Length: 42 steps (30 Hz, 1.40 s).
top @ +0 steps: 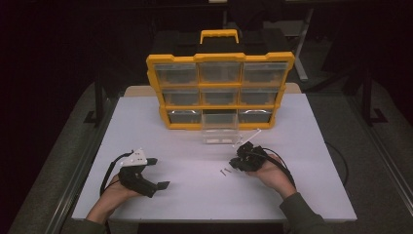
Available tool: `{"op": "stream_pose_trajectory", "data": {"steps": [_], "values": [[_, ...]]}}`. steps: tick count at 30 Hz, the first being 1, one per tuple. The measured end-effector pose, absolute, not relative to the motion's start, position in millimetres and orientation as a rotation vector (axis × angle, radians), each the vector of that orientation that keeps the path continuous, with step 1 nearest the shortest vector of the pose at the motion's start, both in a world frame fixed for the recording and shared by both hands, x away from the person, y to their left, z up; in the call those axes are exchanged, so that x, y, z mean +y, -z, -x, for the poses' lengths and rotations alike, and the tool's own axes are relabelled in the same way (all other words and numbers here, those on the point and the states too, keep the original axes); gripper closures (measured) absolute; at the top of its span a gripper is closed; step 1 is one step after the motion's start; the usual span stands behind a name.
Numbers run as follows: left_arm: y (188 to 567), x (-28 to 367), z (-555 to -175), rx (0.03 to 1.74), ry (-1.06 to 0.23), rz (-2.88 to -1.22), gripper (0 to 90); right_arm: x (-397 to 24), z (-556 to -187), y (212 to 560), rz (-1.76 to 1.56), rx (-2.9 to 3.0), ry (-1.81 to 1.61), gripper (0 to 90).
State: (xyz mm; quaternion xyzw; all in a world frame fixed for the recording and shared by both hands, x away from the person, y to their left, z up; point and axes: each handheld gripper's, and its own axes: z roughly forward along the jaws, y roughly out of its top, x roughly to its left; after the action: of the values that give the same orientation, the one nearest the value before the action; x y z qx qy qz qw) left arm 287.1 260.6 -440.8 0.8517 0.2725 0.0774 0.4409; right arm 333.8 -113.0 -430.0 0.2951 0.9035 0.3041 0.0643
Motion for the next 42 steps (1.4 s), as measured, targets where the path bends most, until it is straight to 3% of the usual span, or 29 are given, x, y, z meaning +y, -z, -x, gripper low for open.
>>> {"op": "stream_pose_trajectory", "data": {"steps": [42], "values": [[442.6, 265.1, -287.4, 0.697, -0.186, -2.099, 0.3, -105.8, -351.0, 368.9, -0.816, 2.734, -0.996, 83.6]]}}
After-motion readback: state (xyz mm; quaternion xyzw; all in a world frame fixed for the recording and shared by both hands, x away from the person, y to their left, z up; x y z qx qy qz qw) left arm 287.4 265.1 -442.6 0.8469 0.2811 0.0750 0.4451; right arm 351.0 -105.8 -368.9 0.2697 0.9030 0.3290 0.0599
